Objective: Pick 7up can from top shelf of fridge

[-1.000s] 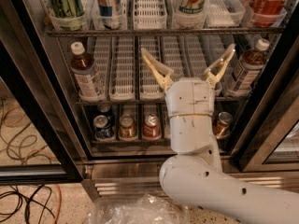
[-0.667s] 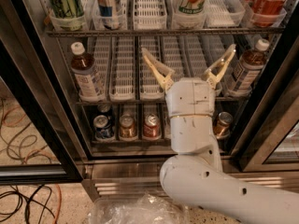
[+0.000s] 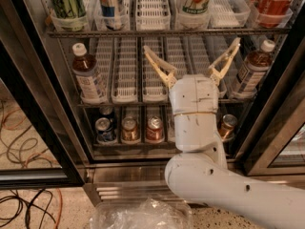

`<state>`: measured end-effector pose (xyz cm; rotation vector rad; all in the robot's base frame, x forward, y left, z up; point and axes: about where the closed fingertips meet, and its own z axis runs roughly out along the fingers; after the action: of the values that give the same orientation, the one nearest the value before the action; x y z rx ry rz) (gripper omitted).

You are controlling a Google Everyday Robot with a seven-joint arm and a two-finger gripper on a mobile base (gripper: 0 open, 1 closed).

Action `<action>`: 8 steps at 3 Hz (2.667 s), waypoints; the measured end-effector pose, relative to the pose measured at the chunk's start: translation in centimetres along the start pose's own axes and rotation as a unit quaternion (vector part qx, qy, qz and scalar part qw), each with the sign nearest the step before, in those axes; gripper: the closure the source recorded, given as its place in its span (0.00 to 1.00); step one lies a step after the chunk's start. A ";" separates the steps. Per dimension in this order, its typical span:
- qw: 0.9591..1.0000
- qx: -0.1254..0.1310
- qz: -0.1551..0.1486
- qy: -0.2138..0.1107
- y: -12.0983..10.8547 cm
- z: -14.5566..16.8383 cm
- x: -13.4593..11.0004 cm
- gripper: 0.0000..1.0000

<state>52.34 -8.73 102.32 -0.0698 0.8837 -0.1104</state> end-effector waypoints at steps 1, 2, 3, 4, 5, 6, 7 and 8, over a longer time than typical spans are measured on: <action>1.000 -0.006 0.001 -0.015 -0.5 0.6 -1.0 0.00; 1.000 -0.010 0.019 -0.022 -0.8 0.7 -2.0 0.00; 0.998 -0.027 0.046 -0.030 -0.1 1.9 -2.5 0.00; 0.998 -0.027 0.046 -0.030 0.0 2.0 -2.5 0.00; 0.998 -0.019 0.050 -0.041 -0.1 2.1 -2.6 0.00; 0.997 -0.012 0.052 -0.064 -0.2 3.8 -2.6 0.00; 0.995 0.001 0.053 -0.084 -0.5 5.3 -2.7 0.00; 0.995 0.001 0.053 -0.084 -0.5 5.3 -2.7 0.00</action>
Offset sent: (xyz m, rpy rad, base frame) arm -0.0142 -0.0102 0.0283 0.0498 -0.0488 0.0863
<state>54.75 -8.82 107.80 -0.0291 0.7181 -0.0052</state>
